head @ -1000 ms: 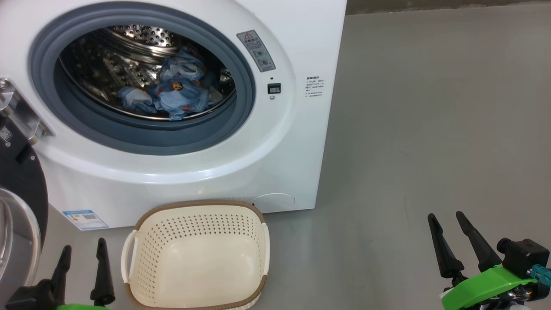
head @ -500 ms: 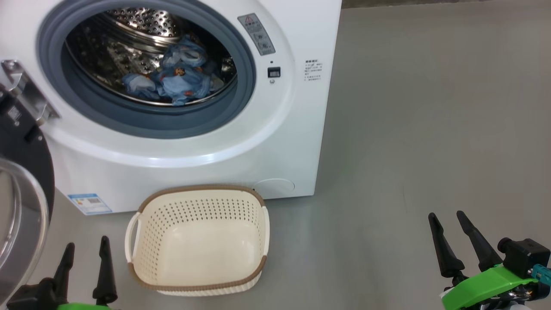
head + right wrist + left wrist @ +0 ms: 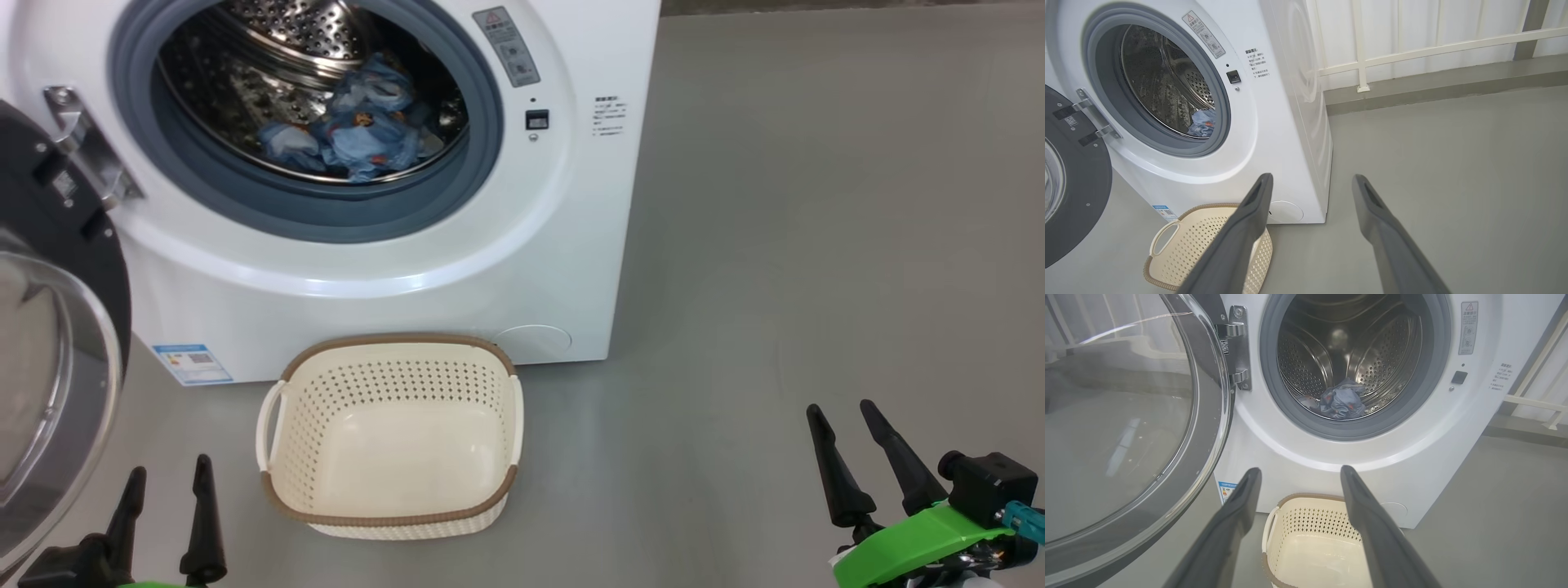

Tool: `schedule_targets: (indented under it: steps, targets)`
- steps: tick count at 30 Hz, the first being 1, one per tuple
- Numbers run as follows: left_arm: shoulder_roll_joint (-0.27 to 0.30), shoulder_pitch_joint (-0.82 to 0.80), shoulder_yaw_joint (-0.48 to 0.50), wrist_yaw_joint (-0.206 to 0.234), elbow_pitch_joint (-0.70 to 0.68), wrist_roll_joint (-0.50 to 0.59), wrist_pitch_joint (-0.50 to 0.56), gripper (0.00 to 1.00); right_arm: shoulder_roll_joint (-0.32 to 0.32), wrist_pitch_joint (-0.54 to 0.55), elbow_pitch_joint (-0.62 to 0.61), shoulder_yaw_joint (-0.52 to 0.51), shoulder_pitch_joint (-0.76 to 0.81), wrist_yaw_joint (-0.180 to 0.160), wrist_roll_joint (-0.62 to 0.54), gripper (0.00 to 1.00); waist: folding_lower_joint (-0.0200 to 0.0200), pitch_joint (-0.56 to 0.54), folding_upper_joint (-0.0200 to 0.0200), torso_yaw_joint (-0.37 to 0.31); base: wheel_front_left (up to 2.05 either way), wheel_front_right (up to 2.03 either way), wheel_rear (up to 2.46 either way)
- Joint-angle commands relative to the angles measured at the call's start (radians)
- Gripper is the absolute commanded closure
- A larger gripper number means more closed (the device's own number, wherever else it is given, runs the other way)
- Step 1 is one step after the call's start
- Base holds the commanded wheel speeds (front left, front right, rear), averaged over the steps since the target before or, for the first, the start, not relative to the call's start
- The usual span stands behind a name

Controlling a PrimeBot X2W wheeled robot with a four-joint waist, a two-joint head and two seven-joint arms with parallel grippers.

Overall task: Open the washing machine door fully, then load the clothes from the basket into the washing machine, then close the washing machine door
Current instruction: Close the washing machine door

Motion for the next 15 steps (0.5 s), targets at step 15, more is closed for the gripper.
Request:
schedule_targets:
  steps: [15]
  targets:
    - [-0.024, 0.017, 0.081, -0.002, -0.035, -0.006, -0.006, 0.0, -0.012, -0.005, -0.016, 0.102, -0.025, 0.002, 0.017, 0.0, 0.0, -0.008, 0.0, 0.217, 0.0, 0.0, 0.0]
